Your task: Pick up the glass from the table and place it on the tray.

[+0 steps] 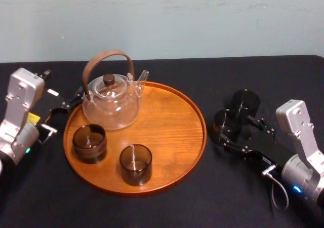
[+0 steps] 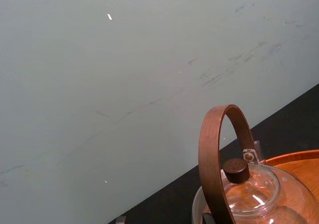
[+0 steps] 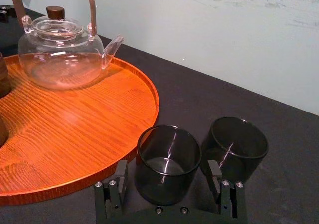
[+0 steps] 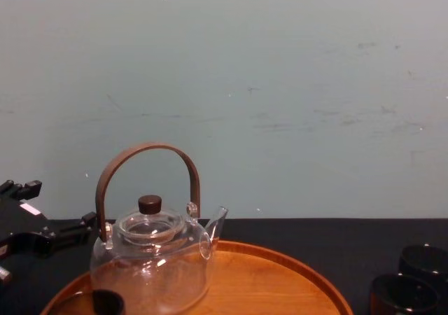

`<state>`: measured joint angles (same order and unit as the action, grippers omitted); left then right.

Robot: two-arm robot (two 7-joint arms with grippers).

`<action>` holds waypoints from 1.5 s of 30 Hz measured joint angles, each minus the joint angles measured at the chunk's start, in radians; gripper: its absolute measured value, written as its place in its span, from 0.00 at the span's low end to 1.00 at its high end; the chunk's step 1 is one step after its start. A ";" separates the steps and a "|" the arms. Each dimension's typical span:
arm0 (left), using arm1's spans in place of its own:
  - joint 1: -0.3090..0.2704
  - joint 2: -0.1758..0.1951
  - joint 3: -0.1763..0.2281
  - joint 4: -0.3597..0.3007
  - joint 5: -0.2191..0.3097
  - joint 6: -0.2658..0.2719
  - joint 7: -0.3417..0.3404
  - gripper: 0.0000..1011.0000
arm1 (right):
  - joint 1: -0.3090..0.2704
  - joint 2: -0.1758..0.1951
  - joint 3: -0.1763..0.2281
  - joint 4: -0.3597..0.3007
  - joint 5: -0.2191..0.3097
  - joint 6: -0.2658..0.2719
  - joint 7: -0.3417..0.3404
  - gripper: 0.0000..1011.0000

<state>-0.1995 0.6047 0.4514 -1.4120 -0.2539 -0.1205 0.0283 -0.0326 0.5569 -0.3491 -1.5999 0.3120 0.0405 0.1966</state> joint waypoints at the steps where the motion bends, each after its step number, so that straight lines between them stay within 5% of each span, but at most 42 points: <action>1: 0.000 0.000 0.000 0.000 0.000 0.000 0.000 0.99 | 0.000 -0.002 0.001 0.001 0.000 0.001 0.002 0.99; 45: 0.000 0.000 0.000 0.000 0.000 0.000 0.000 0.99 | 0.041 -0.109 0.055 0.099 -0.083 0.033 0.089 0.99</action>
<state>-0.1995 0.6047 0.4514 -1.4120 -0.2539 -0.1205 0.0283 0.0084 0.4480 -0.2946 -1.5009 0.2291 0.0734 0.2854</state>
